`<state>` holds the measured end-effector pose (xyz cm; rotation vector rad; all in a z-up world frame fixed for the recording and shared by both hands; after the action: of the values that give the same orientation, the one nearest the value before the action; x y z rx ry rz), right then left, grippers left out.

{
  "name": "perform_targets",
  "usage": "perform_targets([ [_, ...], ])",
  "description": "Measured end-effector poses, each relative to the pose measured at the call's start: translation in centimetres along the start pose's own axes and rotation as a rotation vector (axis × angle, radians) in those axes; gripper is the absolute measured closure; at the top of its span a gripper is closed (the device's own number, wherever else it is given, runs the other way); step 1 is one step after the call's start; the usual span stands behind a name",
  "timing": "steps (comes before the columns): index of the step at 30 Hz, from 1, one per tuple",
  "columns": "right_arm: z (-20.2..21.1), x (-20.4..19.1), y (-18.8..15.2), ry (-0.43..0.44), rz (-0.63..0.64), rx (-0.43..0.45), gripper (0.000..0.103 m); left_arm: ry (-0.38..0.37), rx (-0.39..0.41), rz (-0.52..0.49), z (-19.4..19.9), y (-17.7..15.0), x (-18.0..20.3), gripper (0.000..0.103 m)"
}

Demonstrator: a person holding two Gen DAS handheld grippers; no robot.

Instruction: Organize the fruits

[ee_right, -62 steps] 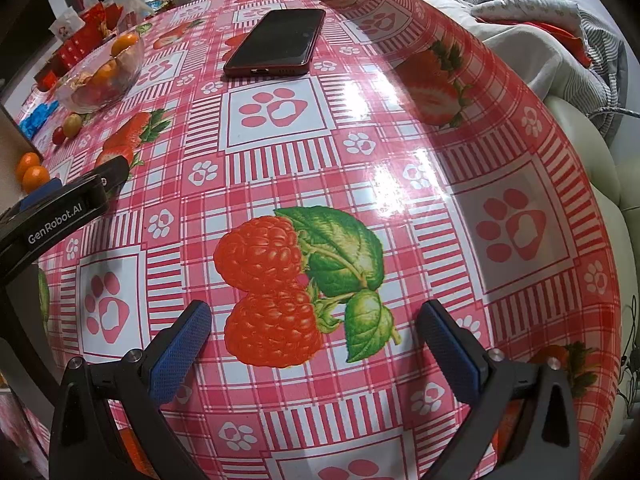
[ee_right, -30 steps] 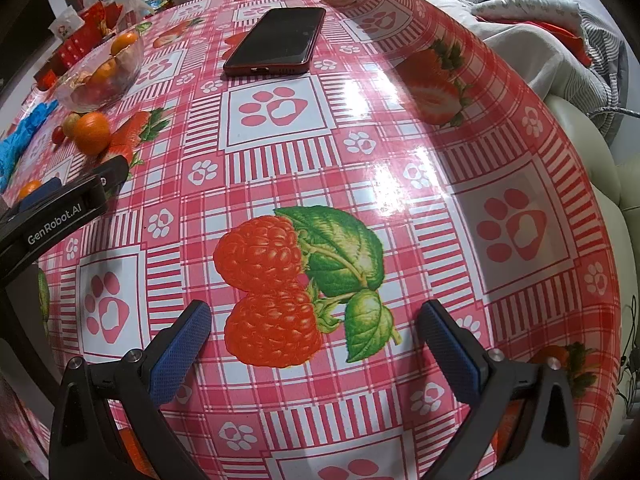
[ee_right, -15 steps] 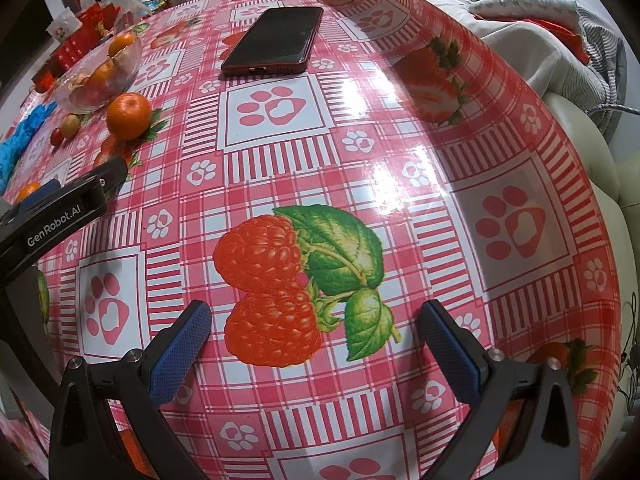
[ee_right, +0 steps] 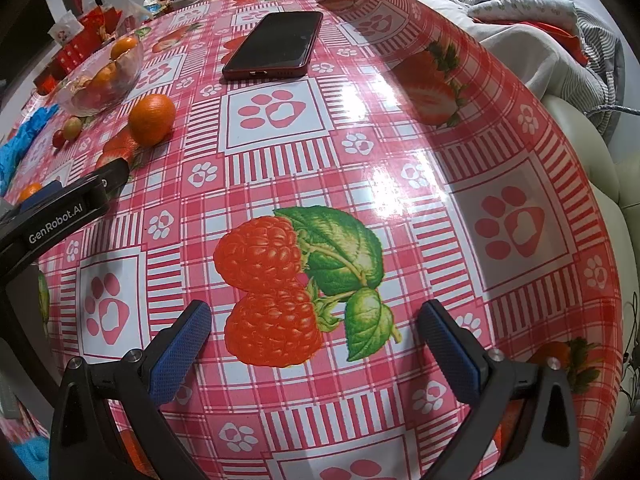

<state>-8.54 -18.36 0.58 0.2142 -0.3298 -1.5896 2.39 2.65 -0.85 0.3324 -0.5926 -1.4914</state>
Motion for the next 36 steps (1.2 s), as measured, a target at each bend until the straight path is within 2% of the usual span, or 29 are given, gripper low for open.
perform_targets([
  [23,-0.1,0.1,0.3,-0.009,0.000,0.022,0.000,0.000,0.000,0.000,0.0,-0.1,0.0,0.000],
  [34,-0.9,0.4,2.0,0.022,0.010,-0.080,0.000,0.000,-0.002,0.000,0.0,-0.1,0.0,0.000],
  [36,-1.1,0.5,2.4,0.028,0.013,-0.099,0.000,0.005,-0.037,-0.002,0.5,-0.5,0.4,0.000],
])
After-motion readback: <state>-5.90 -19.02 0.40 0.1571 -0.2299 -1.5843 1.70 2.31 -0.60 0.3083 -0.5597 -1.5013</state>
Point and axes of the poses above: each gripper's, at about its wrist camera, not at the fingertips, and z roughly against the way its jaws point, x to its right, y to its top, the point moved 2 cm from there along -z, roughly the way its jaws point, and after that the axes turned 14 degrees about z, right-handed, at the moved point
